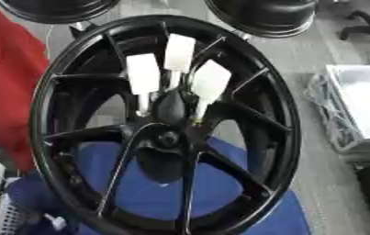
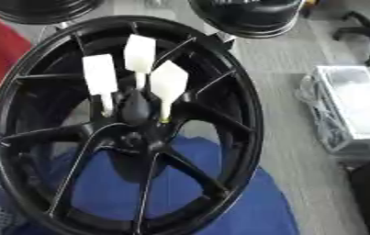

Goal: Pull the pin out of the wheel hub.

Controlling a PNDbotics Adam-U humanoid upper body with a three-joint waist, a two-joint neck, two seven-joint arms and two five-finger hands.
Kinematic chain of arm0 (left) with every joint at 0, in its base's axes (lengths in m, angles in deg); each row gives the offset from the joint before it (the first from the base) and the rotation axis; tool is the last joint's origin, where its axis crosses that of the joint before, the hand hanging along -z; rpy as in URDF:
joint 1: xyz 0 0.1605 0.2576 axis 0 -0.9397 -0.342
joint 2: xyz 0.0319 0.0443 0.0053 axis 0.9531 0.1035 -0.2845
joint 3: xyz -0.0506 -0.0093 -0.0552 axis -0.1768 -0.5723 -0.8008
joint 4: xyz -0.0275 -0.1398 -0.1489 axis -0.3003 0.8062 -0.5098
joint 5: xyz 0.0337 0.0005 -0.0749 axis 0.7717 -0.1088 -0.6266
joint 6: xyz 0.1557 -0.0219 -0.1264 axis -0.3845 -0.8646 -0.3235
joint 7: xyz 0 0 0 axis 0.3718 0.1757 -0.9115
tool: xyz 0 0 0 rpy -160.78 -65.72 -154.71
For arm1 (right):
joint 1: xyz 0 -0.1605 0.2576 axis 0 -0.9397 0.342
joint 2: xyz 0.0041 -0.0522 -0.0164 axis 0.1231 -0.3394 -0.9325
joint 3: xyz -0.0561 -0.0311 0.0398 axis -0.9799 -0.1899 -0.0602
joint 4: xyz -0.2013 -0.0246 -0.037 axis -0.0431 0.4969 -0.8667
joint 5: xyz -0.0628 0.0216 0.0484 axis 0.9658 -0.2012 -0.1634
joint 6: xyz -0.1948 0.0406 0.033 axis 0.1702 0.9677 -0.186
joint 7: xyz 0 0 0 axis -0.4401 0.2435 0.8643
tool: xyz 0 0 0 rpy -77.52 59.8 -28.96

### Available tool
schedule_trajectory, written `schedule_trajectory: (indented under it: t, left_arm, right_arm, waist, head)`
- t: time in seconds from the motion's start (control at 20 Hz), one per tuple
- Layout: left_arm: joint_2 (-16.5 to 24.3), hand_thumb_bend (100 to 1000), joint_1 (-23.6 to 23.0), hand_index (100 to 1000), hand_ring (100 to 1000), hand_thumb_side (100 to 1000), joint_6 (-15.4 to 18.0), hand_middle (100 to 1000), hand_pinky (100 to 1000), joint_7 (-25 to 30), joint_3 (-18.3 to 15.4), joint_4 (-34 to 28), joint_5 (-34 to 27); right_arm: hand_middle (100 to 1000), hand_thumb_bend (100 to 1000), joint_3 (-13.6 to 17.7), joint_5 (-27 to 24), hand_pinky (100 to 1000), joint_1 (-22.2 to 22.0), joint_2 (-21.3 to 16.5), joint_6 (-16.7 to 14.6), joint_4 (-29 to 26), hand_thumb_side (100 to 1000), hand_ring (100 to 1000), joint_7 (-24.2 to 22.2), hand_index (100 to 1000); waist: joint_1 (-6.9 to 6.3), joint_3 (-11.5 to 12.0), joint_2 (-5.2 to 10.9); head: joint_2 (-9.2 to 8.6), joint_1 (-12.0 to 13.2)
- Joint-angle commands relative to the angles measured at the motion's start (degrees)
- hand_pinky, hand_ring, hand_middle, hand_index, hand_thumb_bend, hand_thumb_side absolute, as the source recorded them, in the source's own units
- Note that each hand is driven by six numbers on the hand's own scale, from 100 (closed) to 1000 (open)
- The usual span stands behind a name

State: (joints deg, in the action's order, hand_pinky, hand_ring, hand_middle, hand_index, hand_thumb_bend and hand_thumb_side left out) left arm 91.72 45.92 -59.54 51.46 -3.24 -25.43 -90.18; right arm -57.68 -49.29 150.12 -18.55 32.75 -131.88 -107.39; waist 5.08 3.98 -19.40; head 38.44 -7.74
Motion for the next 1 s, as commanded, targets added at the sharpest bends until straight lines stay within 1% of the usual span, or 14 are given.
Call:
schedule_trajectory:
  t: [0.05, 0.15, 0.35, 0.6, 0.9, 1.0]
  left_arm:
    - [2.9, 388, 0.7, 874, 785, 773, -0.3, 809, 853, 0.3, -0.6, -0.9, -0.1]
    - [2.8, 387, 0.9, 874, 783, 774, -0.4, 809, 852, 0.4, -0.5, -0.9, -0.1]
    - [2.8, 387, 1.0, 874, 783, 775, -0.5, 807, 853, 0.6, -0.3, -0.9, 0.0]
    - [2.6, 384, 1.3, 873, 783, 777, -0.8, 805, 853, 1.1, 0.0, -0.7, 0.0]
    - [2.3, 381, 1.3, 872, 781, 779, -0.9, 797, 853, 1.3, 0.0, -0.5, -0.3]
    - [2.3, 379, 1.4, 871, 782, 780, -0.9, 797, 853, 1.4, 0.1, -0.5, -0.3]
  right_arm:
    - [777, 278, -1.6, -0.7, 865, 1.5, -1.0, -0.2, -2.2, 481, 815, -0.4, 856]
    - [779, 290, -3.0, -1.0, 844, 1.7, -0.9, -0.2, -2.7, 467, 815, -0.4, 857]
    - [777, 312, -4.9, -1.5, 870, 2.2, -0.4, -0.3, -2.6, 424, 818, -0.4, 858]
    - [789, 353, -7.2, -2.2, 876, 2.5, -0.2, -1.2, -3.2, 357, 832, -0.4, 864]
    - [801, 385, -10.1, 0.3, 881, 2.8, 0.5, -2.3, -1.7, 311, 871, -0.4, 852]
    - [808, 406, -10.9, 1.5, 870, 2.8, 0.8, -3.0, -0.7, 293, 834, -0.4, 850]
  waist:
    - [-0.35, 0.3, 0.94]
    - [-0.36, 0.5, 0.9]
    - [-0.35, 0.8, 0.97]
    - [-0.13, 1.0, 1.04]
    - [0.01, 1.3, 0.93]
    - [0.03, 1.4, 0.82]
  head:
    - [-1.38, -0.6]
    - [-1.61, -0.8]
    - [-1.59, -0.8]
    - [-1.16, -0.6]
    - [-0.41, -0.2]
    - [0.0, 0.1]
